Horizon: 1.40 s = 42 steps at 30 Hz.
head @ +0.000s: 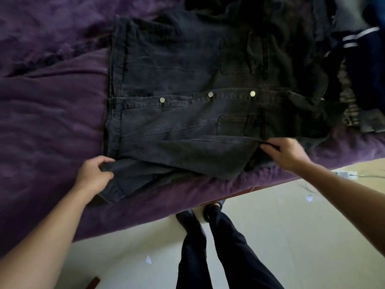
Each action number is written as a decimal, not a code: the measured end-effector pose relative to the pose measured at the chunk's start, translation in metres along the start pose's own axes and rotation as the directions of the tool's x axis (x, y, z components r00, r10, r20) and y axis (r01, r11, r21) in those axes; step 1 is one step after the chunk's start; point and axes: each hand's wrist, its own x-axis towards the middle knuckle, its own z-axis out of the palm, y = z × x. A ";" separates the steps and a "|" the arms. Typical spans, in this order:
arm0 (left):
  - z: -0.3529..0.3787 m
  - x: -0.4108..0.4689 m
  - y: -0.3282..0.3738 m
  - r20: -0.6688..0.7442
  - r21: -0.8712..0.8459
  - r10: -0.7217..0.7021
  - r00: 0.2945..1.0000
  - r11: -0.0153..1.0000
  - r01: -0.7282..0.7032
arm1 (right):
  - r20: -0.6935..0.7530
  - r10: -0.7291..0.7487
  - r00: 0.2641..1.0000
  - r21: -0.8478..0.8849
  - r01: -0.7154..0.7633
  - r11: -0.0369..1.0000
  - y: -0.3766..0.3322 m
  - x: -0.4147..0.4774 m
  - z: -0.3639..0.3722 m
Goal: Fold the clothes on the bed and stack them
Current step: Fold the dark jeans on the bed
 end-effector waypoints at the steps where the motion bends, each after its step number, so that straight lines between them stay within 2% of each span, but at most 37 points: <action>1: -0.010 0.001 0.009 0.057 -0.090 -0.003 0.998 0.996 0.008 | -0.032 0.059 0.998 0.029 -0.058 0.998 0.006 0.005 -0.015; 2: -0.018 0.005 0.019 0.103 -0.142 -0.005 0.995 0.990 0.020 | -0.055 0.111 0.992 0.054 -0.108 0.993 0.010 0.014 -0.028; 3: -0.023 0.011 0.026 0.084 -0.181 -0.002 0.996 0.983 0.018 | -0.076 0.156 0.985 0.055 -0.152 0.987 0.010 0.024 -0.040; 5: -0.023 0.027 0.034 -0.096 -0.171 -0.046 0.994 0.985 0.029 | -0.121 0.217 0.969 -0.036 -0.223 0.974 0.002 0.042 -0.051; 7: -0.010 0.034 0.038 -0.255 -0.156 -0.135 0.958 0.983 0.097 | -0.187 0.168 0.968 -0.148 -0.196 0.969 -0.014 0.049 -0.045; 9: 0.016 0.032 0.039 -0.250 -0.209 -0.204 0.946 0.966 0.153 | -0.234 0.025 0.972 -0.175 -0.067 0.982 -0.034 0.046 -0.028; 11: 0.041 0.034 0.035 -0.194 -0.302 -0.207 0.959 0.943 0.143 | -0.148 -0.043 0.988 -0.126 0.024 0.992 -0.054 0.037 -0.004; 14: 0.051 0.041 0.028 -0.173 -0.450 -0.240 0.955 0.882 0.140 | -0.007 -0.054 0.999 -0.146 0.052 0.988 -0.081 0.037 0.026; 16: 0.042 0.041 0.033 -0.231 -0.418 -0.179 0.956 0.906 0.068 | 0.016 -0.047 0.999 -0.190 0.049 0.981 -0.096 0.045 0.039; 18: 0.023 0.034 0.048 -0.307 -0.321 -0.027 0.951 0.944 -0.076 | 0.031 -0.042 0.999 -0.263 0.049 0.964 -0.109 0.059 0.044; 19: 0.010 0.030 0.057 -0.367 -0.257 0.075 0.927 0.950 -0.178 | 0.004 -0.066 0.998 -0.267 0.065 0.962 -0.115 0.064 0.041; 21: -0.016 0.026 0.070 -0.503 -0.095 0.258 0.825 0.932 -0.350 | -0.168 -0.142 0.975 -0.151 0.117 0.982 -0.118 0.066 0.025; 22: -0.026 0.023 0.074 -0.554 -0.028 0.309 0.773 0.921 -0.389 | -0.290 -0.176 0.941 -0.079 0.160 0.984 -0.115 0.062 0.014; 24: -0.037 0.020 0.071 -0.641 0.024 0.312 0.702 0.922 -0.387 | -0.457 -0.246 0.855 -0.018 0.267 0.964 -0.103 0.043 -0.009; 25: -0.037 0.018 0.063 -0.648 0.026 0.290 0.704 0.932 -0.361 | -0.481 -0.286 0.828 -0.037 0.307 0.951 -0.094 0.030 -0.016; 27: -0.025 0.017 0.037 -0.558 0.060 0.254 0.790 0.962 -0.267 | -0.415 -0.396 0.819 -0.124 0.380 0.917 -0.073 0.000 -0.014; 29: -0.006 0.013 0.005 -0.401 0.076 0.148 0.904 0.989 -0.129 | -0.181 -0.488 0.854 -0.230 0.446 0.865 -0.045 -0.031 0.007; 31: 0.009 0.006 -0.019 -0.364 0.016 0.003 0.932 1.000 0.002 | 0.102 -0.451 0.887 -0.314 0.458 0.831 -0.017 -0.053 0.034; 32: 0.014 0.003 -0.024 -0.384 -0.030 -0.032 0.923 0.999 0.022 | 0.158 -0.397 0.904 -0.316 0.427 0.847 -0.008 -0.058 0.041; 33: 0.018 0.002 -0.026 -0.405 -0.075 -0.033 0.914 0.997 0.003 | 0.133 -0.358 0.924 -0.286 0.382 0.879 -0.004 -0.060 0.044; 35: 0.026 0.005 -0.022 -0.418 -0.147 0.028 0.908 0.984 -0.097 | -0.070 -0.300 0.951 -0.200 0.282 0.938 -0.009 -0.055 0.040; 37: 0.033 0.011 -0.007 -0.349 -0.219 0.064 0.935 0.964 -0.148 | -0.263 -0.239 0.935 -0.173 0.198 0.965 -0.022 -0.044 0.037; 38: 0.038 0.014 0.002 -0.285 -0.252 0.055 0.957 0.959 -0.130 | -0.283 -0.194 0.939 -0.177 0.147 0.973 -0.029 -0.037 0.038; 40: 0.050 0.021 0.019 -0.178 -0.274 0.018 0.984 0.960 -0.067 | -0.191 -0.053 0.980 -0.161 0.022 0.987 -0.039 -0.025 0.044; 42: 0.061 0.027 0.034 -0.142 -0.287 -0.008 0.990 0.957 -0.033 | -0.115 0.112 0.987 -0.054 -0.119 0.991 -0.044 -0.014 0.049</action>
